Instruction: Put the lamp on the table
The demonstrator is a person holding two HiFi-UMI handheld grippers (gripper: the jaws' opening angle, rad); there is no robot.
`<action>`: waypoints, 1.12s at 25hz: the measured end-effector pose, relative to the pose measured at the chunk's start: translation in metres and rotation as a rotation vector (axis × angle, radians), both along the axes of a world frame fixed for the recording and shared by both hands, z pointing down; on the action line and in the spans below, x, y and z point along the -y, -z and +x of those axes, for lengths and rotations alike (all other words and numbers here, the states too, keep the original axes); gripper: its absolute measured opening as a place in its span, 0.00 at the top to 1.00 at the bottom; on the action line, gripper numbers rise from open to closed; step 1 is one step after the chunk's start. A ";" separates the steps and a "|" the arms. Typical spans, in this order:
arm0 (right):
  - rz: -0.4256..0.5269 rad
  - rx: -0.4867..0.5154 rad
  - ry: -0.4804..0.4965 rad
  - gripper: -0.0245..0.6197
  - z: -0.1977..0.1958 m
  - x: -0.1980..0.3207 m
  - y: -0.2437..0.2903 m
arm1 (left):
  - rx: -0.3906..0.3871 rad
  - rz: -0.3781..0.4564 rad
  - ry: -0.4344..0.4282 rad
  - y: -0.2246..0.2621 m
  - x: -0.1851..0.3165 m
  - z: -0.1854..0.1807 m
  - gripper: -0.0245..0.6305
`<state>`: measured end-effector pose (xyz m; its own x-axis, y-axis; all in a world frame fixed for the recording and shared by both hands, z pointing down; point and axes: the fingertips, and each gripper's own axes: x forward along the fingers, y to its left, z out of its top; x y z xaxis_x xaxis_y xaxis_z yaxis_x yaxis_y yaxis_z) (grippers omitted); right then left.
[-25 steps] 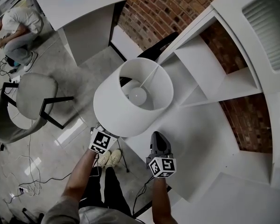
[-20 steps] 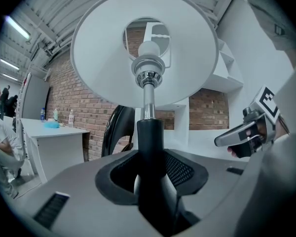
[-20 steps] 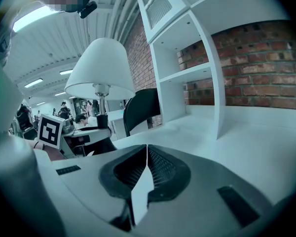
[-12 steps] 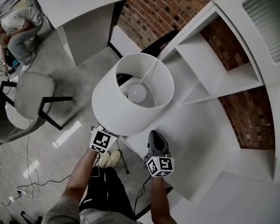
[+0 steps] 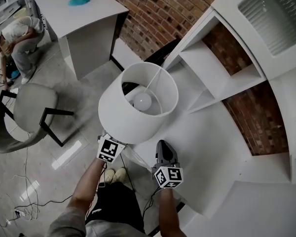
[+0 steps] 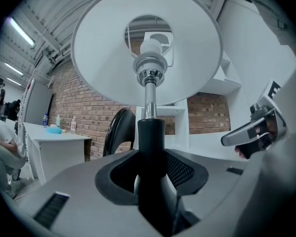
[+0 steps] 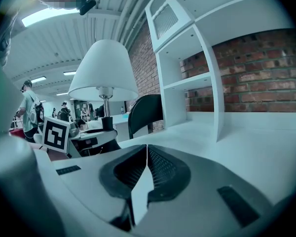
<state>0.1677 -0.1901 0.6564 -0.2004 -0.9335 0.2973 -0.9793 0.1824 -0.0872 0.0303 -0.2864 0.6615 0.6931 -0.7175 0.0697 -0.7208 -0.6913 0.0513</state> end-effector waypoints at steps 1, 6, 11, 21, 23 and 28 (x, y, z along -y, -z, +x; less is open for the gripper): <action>0.003 -0.002 -0.001 0.92 0.001 -0.002 0.000 | -0.003 0.007 0.002 0.000 0.000 0.000 0.72; 0.006 -0.015 -0.009 0.92 0.006 -0.011 -0.004 | -0.017 0.029 0.016 0.002 0.000 -0.001 0.72; -0.004 -0.019 -0.016 0.92 0.010 -0.015 -0.009 | -0.018 0.034 0.016 -0.001 -0.005 0.000 0.72; 0.008 -0.036 -0.008 0.92 -0.001 -0.017 -0.011 | -0.037 0.068 0.016 0.000 -0.007 -0.001 0.72; 0.006 -0.037 -0.008 0.92 -0.004 -0.019 -0.012 | -0.038 0.072 0.015 0.000 -0.007 -0.001 0.72; -0.002 -0.046 -0.010 0.92 -0.008 -0.022 -0.012 | -0.037 0.081 0.018 0.000 -0.007 -0.001 0.72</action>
